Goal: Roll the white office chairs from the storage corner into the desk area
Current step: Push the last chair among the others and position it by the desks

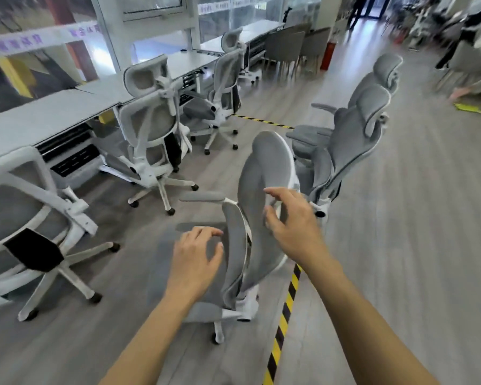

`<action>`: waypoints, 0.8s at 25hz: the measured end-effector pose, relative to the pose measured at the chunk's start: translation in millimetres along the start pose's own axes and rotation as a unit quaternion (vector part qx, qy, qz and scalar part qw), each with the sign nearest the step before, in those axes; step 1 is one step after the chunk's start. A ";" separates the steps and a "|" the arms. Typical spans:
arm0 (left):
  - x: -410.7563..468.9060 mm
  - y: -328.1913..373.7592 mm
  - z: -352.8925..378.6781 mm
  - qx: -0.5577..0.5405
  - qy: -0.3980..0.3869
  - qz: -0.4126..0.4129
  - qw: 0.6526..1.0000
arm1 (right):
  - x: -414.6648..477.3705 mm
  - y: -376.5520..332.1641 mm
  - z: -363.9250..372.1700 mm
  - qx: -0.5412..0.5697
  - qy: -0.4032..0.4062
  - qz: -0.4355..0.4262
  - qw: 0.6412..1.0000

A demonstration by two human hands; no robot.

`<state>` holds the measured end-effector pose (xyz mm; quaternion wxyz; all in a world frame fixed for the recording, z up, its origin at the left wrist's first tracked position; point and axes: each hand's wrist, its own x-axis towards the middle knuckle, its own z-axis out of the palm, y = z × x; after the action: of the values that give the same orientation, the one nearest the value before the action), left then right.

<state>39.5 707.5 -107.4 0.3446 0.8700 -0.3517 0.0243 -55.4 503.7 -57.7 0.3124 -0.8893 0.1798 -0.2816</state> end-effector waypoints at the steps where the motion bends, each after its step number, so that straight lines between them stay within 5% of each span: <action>1: 1.1 16.6 18.9 0.002 -0.011 -0.005 1.000 | 2.2 19.9 -15.0 0.001 -0.002 0.008 1.000; 12: 53.6 102.0 182.2 -0.020 -0.054 -0.130 0.990 | 120.6 197.5 -28.0 0.010 -0.120 0.039 0.992; 20: 39.6 120.7 237.8 0.140 0.064 -0.247 0.957 | 234.2 281.8 19.1 0.006 -0.250 -0.016 0.968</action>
<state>-54.2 475.1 -206.9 0.2364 0.9660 -0.0958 0.0434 97.7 187.7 -164.2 0.3478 -0.9325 0.0799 -0.0560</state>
